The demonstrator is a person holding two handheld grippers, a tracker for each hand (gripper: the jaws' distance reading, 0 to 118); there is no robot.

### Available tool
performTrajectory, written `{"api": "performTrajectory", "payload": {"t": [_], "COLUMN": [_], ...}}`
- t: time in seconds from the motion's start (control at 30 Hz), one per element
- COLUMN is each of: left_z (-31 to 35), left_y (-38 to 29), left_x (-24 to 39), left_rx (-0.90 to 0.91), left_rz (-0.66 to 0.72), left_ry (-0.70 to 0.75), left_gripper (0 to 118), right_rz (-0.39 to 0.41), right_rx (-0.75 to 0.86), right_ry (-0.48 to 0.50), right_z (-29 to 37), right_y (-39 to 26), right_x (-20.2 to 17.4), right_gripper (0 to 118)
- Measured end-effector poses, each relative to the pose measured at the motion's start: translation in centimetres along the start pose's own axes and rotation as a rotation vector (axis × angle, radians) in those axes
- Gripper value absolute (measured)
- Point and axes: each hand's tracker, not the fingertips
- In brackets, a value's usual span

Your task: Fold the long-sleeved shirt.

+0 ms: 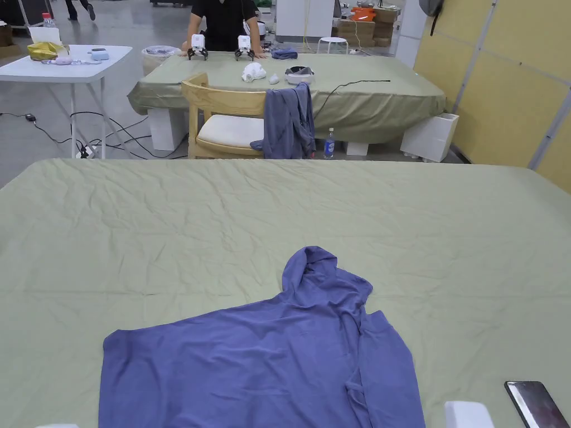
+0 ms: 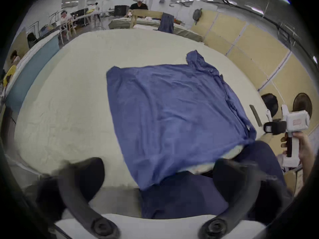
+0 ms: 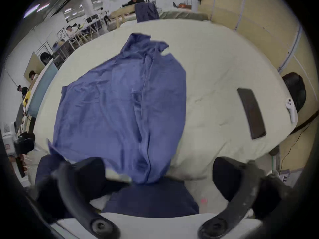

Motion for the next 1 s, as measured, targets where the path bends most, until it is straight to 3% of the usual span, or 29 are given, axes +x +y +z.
{"api": "performTrajectory", "payload": {"t": [0.1,0.17,0.2,0.23,0.27,0.3,0.33,0.37,0.47,0.53,0.6,0.7,0.8,0.83,0.87,0.9,0.93,0.97,1.0], "left_z": [1.6,2.4,2.7,3.1,2.9,2.9,2.4,2.3,0.2,-1.8,-5.7,-13.3,-20.8,-22.9,-24.2,-24.4,-24.5,-24.2,-23.9], "left_y": [0.9,1.9,2.0,2.1,2.0,2.2,2.4,2.8,5.4,7.5,10.4,13.8,14.9,14.8,14.7,15.1,15.2,14.9,14.8], "left_x": [0.7,0.9,1.0,1.1,1.3,1.6,1.9,1.6,-0.3,-2.2,-4.2,-7.5,-9.1,-9.6,-9.9,-10.2,-10.3,-9.9,-9.4], "left_rx": [0.044,0.071,0.080,0.075,0.074,0.075,0.081,0.126,0.109,0.123,0.114,0.103,-0.015,-0.075,-0.115,0.005,0.026,0.073,0.084], "left_rz": [0.039,0.083,0.095,0.094,0.088,0.076,0.065,0.093,0.164,0.246,0.227,0.189,0.110,0.103,0.104,0.034,0.050,0.055,0.024], "left_ry": [0.018,0.011,0.007,0.005,0.002,0.011,0.081,0.120,0.040,0.094,0.123,0.291,0.458,0.468,0.463,0.540,0.519,0.537,0.525], "left_gripper": [111,110,92,70,49,49,2,4,9,57,118,116,114,108,96,86,84,75,43], "right_rz": [-0.047,-0.060,-0.060,-0.054,-0.019,0.000,0.021,0.032,0.062,0.073,0.087,0.102,0.112,0.110,0.107,0.105,0.102,0.102,0.105], "right_rx": [0.078,0.084,0.104,0.130,0.173,0.201,0.204,0.217,0.230,0.211,0.192,0.163,0.089,0.080,0.076,0.074,0.074,0.078,0.079], "right_ry": [0.028,0.032,0.037,0.048,0.065,0.076,0.053,0.027,0.090,0.102,0.120,0.154,0.096,0.094,0.099,0.103,0.104,0.103,0.097], "right_z": [1.7,2.0,2.4,2.7,3.2,3.4,3.3,3.5,2.6,1.9,1.0,-1.0,-3.3,-3.9,-4.4,-4.9,-5.4,-5.9,-6.5], "right_y": [1.6,2.4,2.7,2.9,2.9,2.9,3.0,2.9,3.1,3.3,3.8,4.5,5.5,5.9,6.6,7.3,8.1,9.1,10.2], "right_x": [-0.4,-0.3,-0.6,-0.8,-1.2,-1.6,-2.1,-2.5,-3.0,-3.5,-4.0,-4.3,-4.1,-3.8,-3.5,-3.2,-2.9,-2.6,-2.4], "right_gripper": [115,107,89,55,41,41,3,4,4,4,4,4,4,4,4,4,4,4,7]}}
